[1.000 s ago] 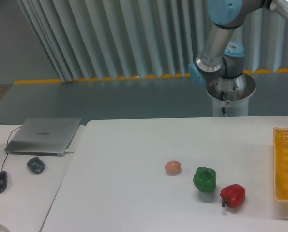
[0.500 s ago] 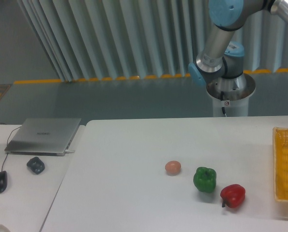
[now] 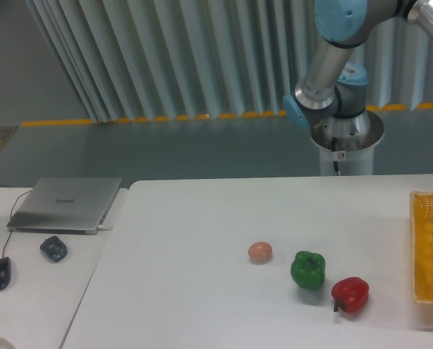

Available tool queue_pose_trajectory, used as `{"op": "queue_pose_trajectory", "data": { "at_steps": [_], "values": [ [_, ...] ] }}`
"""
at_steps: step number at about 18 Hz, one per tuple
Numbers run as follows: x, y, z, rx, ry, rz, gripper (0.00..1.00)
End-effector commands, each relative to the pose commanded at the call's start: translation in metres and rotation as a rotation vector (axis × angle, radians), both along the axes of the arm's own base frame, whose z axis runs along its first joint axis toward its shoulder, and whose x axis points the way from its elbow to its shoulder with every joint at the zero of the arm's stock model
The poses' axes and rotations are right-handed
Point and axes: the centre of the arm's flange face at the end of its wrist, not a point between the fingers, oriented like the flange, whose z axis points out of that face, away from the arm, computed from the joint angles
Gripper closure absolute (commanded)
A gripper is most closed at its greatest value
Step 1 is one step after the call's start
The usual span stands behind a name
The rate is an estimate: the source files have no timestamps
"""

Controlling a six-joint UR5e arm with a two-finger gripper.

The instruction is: Place the triangular bread on the table

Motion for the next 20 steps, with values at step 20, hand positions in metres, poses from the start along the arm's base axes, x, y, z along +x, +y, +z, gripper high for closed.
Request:
{"op": "queue_pose_trajectory", "data": {
  "at_steps": [20],
  "values": [
    [0.0016, -0.0013, -0.0083, -0.012, -0.013, 0.007, 0.39]
  ]
}}
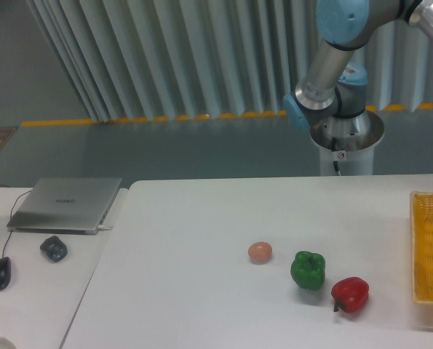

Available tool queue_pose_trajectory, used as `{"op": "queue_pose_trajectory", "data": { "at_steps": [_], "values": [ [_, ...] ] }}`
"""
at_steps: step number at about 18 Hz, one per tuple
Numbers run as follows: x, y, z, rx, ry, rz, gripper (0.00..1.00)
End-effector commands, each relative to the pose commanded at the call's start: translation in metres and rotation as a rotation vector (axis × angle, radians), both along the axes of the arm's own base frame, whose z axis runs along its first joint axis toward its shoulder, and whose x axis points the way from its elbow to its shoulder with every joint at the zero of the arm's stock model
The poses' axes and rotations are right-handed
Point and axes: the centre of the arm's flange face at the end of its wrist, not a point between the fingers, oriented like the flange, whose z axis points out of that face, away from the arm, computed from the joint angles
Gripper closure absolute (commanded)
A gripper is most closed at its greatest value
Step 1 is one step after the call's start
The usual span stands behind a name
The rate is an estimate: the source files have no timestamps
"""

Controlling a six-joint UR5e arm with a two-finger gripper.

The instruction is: Place the triangular bread on the table

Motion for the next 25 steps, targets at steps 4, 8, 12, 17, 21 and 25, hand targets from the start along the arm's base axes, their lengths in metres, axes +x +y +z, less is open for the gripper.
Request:
{"op": "queue_pose_trajectory", "data": {
  "at_steps": [4, 8, 12, 17, 21, 25],
  "values": [
    [0.000, 0.000, 0.000, -0.001, -0.001, -0.002, 0.51],
    [-0.002, -0.003, 0.007, 0.003, 0.001, 0.001, 0.60],
    [0.001, -0.003, 0.024, 0.003, -0.015, -0.002, 0.60],
    [0.007, -0.001, 0.042, 0.024, -0.039, -0.011, 0.63],
    [0.011, 0.000, 0.049, 0.035, -0.053, -0.014, 0.70],
    [0.002, 0.002, 0.054, 0.053, -0.012, -0.007, 0.00]
  ]
}}
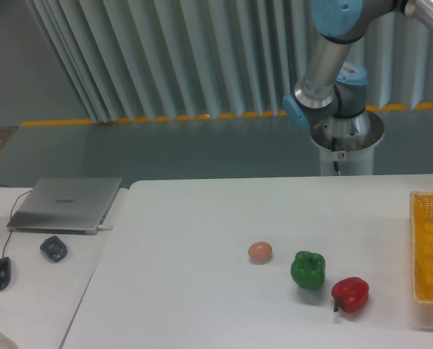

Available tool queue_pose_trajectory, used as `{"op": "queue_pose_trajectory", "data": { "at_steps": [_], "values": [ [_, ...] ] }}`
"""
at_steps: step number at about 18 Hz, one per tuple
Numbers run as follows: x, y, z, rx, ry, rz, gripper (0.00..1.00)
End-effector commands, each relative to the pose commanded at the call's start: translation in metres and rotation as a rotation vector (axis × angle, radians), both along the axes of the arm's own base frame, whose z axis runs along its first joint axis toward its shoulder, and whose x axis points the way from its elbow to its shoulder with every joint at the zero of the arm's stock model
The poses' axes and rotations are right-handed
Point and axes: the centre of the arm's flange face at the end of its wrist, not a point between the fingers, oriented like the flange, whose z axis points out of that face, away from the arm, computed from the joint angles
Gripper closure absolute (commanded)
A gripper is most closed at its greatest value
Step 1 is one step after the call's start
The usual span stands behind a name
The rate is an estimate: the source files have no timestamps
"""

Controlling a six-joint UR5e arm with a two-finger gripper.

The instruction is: Place the triangular bread on the table

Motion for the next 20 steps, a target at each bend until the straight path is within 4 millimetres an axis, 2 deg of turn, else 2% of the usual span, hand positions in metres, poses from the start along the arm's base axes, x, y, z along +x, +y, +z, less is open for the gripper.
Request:
{"op": "queue_pose_trajectory", "data": {
  "at_steps": [1, 4, 6, 9, 15, 20],
  "values": [
    [-0.002, 0.001, 0.000, 0.003, 0.016, -0.003, 0.00],
    [-0.003, -0.001, -0.018, 0.003, 0.019, 0.002, 0.00],
    [-0.004, 0.001, -0.021, -0.009, 0.036, 0.008, 0.00],
    [-0.005, 0.003, -0.038, -0.061, 0.048, 0.019, 0.00],
    [-0.004, 0.003, -0.042, -0.060, 0.041, 0.031, 0.00],
    [0.001, 0.000, -0.058, -0.072, 0.015, 0.030, 0.00]
  ]
}}
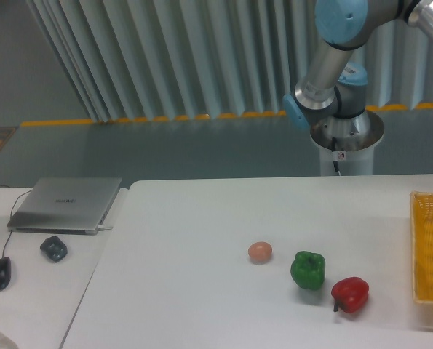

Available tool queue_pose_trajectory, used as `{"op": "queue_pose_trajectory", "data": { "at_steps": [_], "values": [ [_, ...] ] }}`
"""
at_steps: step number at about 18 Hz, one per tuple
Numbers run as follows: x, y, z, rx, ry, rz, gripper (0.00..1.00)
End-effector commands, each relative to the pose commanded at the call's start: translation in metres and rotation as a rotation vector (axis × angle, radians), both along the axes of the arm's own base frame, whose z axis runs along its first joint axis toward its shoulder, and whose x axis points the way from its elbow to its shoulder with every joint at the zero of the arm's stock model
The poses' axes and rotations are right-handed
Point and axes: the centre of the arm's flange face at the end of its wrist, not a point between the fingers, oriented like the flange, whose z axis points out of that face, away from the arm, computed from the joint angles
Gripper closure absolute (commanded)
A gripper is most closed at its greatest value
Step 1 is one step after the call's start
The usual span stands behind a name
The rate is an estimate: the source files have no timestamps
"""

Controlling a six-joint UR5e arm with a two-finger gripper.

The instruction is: Place the triangular bread on the table

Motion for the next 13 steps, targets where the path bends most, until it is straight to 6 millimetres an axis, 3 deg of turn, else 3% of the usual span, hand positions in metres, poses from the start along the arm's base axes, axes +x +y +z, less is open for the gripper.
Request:
{"op": "queue_pose_trajectory", "data": {
  "at_steps": [6, 8, 9, 11, 13],
  "values": [
    [0.001, 0.000, -0.005, -0.004, -0.007, -0.014, 0.01],
    [-0.001, -0.003, 0.004, 0.002, 0.002, -0.008, 0.39],
    [-0.002, -0.005, 0.006, 0.001, 0.001, -0.008, 0.51],
    [0.000, -0.004, 0.015, -0.005, -0.013, -0.009, 0.68],
    [0.003, -0.004, 0.019, -0.008, -0.032, -0.009, 0.78]
  ]
}}
